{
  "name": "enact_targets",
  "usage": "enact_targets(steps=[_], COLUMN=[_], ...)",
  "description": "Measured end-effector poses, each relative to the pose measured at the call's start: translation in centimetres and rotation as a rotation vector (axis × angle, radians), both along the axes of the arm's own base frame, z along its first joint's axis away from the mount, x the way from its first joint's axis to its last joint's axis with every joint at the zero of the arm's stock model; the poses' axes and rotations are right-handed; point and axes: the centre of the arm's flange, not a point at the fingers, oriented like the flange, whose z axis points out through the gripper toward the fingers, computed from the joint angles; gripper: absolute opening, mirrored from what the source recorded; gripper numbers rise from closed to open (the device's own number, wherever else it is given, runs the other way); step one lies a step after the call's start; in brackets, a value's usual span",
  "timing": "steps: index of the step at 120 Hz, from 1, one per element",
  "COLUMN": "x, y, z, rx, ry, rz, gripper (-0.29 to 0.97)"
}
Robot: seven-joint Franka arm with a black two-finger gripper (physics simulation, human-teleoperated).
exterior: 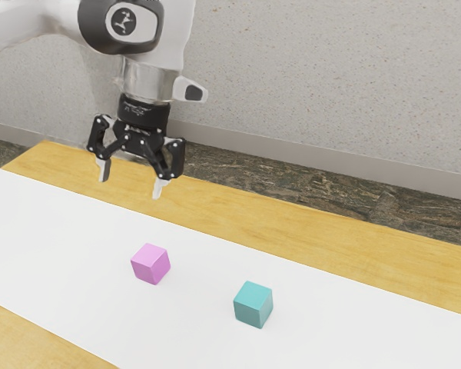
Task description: Pick up the blue block with one arm, and put the blue block on the pink block with one arm
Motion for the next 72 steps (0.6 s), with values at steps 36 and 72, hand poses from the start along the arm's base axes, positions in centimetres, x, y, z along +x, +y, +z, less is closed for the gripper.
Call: enact_targets(steps=[36,72], x=[4.5,4.2], y=[0.6,2.2], z=[2.2,-9.1], rx=[-0.029,-0.031], ry=[-0.321,-0.325], rz=[0.432,0.640], gripper=[0.68,0.68])
